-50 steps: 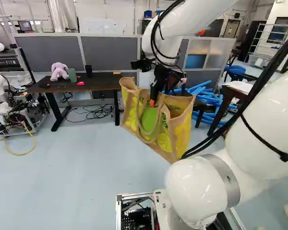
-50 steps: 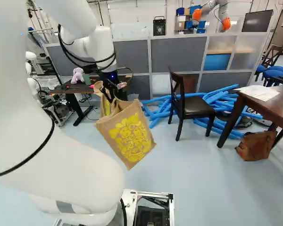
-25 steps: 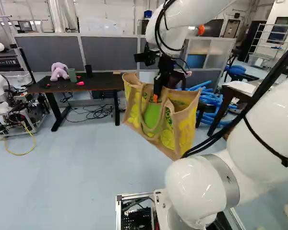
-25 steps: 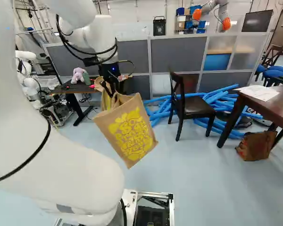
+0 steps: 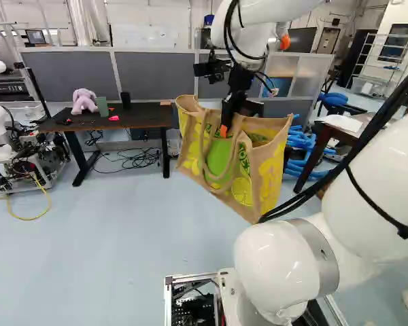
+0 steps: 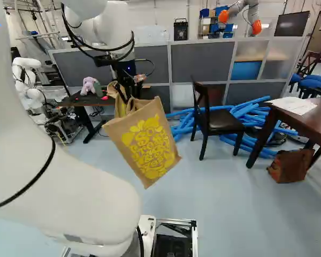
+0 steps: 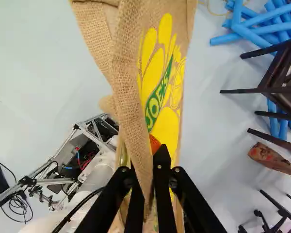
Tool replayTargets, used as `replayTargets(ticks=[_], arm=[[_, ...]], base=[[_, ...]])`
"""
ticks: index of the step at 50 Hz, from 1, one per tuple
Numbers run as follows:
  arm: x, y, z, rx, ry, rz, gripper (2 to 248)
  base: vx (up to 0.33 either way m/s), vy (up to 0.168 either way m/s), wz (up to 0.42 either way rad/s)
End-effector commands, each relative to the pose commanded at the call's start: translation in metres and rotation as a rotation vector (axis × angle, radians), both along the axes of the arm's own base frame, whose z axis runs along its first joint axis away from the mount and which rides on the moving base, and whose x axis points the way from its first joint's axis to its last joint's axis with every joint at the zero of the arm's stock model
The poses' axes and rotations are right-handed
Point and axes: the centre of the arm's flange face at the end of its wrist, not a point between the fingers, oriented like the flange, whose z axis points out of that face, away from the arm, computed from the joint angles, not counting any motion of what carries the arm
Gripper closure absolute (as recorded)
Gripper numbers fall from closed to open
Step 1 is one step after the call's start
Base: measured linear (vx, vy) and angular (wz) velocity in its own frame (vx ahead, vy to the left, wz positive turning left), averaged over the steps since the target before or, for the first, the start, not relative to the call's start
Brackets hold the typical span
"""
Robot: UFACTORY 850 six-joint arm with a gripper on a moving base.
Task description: Pick up the bag on the ground and place it on the table
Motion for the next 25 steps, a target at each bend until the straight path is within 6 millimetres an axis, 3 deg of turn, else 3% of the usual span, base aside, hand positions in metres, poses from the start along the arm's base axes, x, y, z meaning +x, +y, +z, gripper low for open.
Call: replayTargets(ticks=[25], arm=[[0.004,-0.005,0.03,0.002,0.007,-0.009,225]], base=[[0.0,0.0,0.0]])
